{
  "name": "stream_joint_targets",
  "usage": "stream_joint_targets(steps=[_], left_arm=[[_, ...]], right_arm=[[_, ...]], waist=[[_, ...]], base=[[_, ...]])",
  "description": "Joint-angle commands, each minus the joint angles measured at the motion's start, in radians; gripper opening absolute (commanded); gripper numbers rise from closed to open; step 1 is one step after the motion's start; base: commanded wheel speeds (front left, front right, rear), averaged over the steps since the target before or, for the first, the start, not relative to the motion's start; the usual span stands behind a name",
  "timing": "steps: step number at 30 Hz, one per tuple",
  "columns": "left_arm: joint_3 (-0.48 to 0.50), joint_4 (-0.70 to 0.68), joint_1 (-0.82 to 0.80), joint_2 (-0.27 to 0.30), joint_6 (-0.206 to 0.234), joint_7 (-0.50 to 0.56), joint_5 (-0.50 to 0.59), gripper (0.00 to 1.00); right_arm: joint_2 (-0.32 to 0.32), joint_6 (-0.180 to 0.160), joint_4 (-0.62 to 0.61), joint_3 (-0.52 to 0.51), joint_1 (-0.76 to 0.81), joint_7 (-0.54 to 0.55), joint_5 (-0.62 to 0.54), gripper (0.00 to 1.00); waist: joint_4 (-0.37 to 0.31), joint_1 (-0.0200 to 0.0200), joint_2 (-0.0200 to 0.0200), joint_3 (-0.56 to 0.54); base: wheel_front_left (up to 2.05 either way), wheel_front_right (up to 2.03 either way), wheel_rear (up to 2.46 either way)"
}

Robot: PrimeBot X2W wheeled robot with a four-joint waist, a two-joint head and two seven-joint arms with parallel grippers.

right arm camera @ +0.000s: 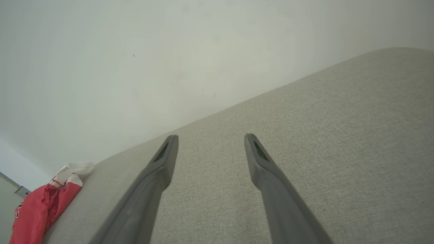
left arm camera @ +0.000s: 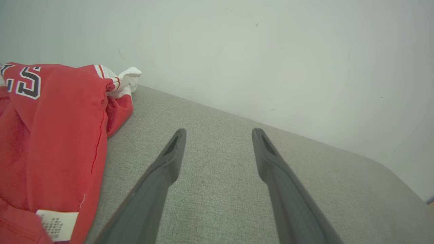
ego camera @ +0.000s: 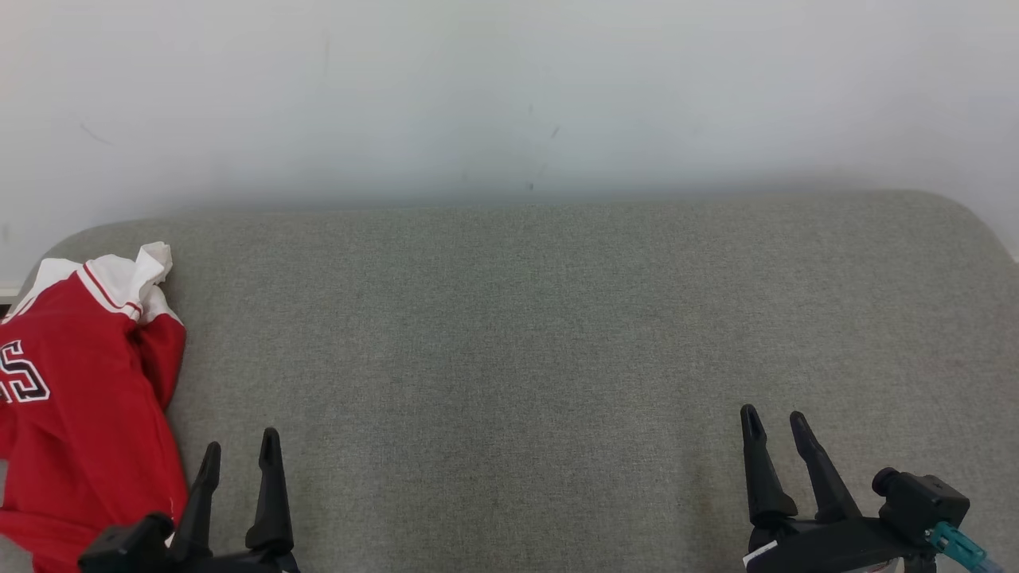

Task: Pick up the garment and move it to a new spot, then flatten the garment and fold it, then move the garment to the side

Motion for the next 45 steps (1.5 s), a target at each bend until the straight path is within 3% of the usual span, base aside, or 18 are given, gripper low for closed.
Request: stream_joint_targets(steps=[1,24,45], left_arm=[[-0.003,-0.012,0.001,0.008,0.002,-0.009,0.023,1.0],[-0.005,-0.042,0.018,0.024,0.017,-0.064,0.229,1.0],[0.056,-0.038,0.041,0.0,-0.032,-0.104,0.292,1.0]], right_arm=[[-0.003,-0.001,-0.012,0.003,-0.005,-0.008,-0.021,1.0],[-0.003,-0.002,-0.03,0.0,0.012,-0.064,-0.253,1.0],[-0.003,-0.002,-0.057,-0.034,0.034,-0.101,-0.36,1.0]], waist=[[0.0,0.0,0.0,0.0],[0.009,0.0,0.0,-0.007],[0.015,0.0,0.0,-0.01]], base=[[0.0,0.0,0.0],[0.0,0.0,0.0],[0.0,0.0,0.0]])
